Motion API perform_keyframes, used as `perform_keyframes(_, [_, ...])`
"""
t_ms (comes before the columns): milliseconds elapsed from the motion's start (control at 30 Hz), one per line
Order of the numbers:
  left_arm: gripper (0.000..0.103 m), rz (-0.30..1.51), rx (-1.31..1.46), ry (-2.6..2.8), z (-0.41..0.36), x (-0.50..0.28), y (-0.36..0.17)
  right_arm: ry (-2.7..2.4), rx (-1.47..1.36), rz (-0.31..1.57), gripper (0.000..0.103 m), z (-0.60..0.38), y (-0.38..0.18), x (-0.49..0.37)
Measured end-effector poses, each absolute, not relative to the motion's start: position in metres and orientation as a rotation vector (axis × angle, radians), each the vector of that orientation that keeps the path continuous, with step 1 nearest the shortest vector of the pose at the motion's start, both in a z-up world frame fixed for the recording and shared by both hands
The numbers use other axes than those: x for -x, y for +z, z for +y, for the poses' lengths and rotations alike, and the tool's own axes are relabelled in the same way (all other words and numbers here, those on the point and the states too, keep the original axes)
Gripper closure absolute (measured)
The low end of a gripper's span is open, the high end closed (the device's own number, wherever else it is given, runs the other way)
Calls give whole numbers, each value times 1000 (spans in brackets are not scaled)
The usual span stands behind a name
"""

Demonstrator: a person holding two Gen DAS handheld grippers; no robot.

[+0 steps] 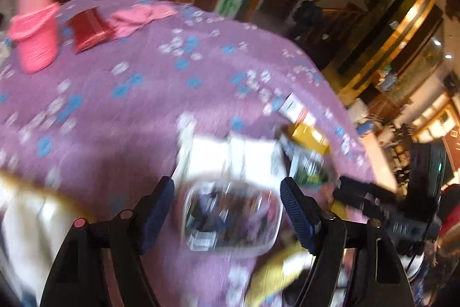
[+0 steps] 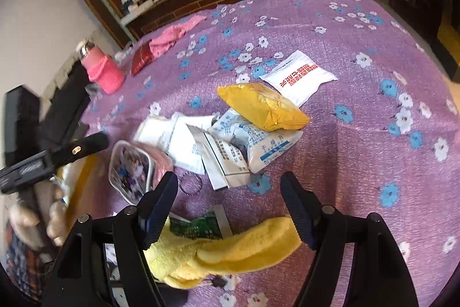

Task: Organize soft objects
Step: 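Grasp the clear cartoon pencil case with the left tool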

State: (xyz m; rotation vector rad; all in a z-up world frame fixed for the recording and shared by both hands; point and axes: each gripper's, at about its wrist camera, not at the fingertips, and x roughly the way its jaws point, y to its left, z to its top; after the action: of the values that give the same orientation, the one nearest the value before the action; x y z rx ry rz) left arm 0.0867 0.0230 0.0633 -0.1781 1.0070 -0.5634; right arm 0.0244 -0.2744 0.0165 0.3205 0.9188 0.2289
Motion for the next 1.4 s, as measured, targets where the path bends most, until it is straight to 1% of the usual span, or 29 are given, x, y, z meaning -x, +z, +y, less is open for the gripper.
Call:
perform_keyframes(133, [22, 1033, 187, -624, 7, -124, 49, 242, -407, 887, 30, -284, 12, -22])
perform_keyframes(233, [22, 1133, 154, -702, -7, -133, 28, 257, -427, 868, 30, -289, 13, -19])
perform_keyframes(300, [22, 1116, 86, -761, -11, -121, 30, 264, -437, 860, 30, -291, 14, -18])
perform_keyframes(367, [22, 1170, 31, -847, -11, -105, 31, 274, -446, 865, 29, -292, 12, -19])
perform_keyframes(467, [22, 1189, -203, -878, -13, -69, 32, 281, -447, 881, 29, -291, 9, -19])
perform_keyframes(500, [22, 1182, -306, -863, -12, -53, 32, 281, -446, 883, 29, -290, 9, -19])
perform_keyframes(600, [22, 1114, -431, -802, -3, -26, 41, 278, -442, 874, 29, -290, 10, -17])
perform_keyframes(733, [22, 958, -517, -689, 4, -13, 48, 259, -435, 875, 29, -289, 10, -18])
perform_keyframes(800, [22, 925, -532, -684, 0, -12, 44, 257, -414, 872, 29, -286, 15, -18])
perform_keyframes(967, [22, 822, -639, -733, -21, -11, 39, 277, -245, 888, 29, -260, 29, -24])
perform_keyframes(1133, [22, 874, -623, -786, -29, -36, 40, 250, 34, 947, 29, -223, 22, -43])
perform_keyframes(1200, [22, 895, -608, -802, -32, -39, 40, 225, 94, 959, 29, -217, 18, -48])
perform_keyframes(1300, [21, 951, -598, -860, -33, -35, 37, 209, 61, 957, 29, -227, 19, -51])
perform_keyframes(1400, [20, 988, -678, -873, -38, -22, 27, 180, -1, 927, 29, -246, 27, -49])
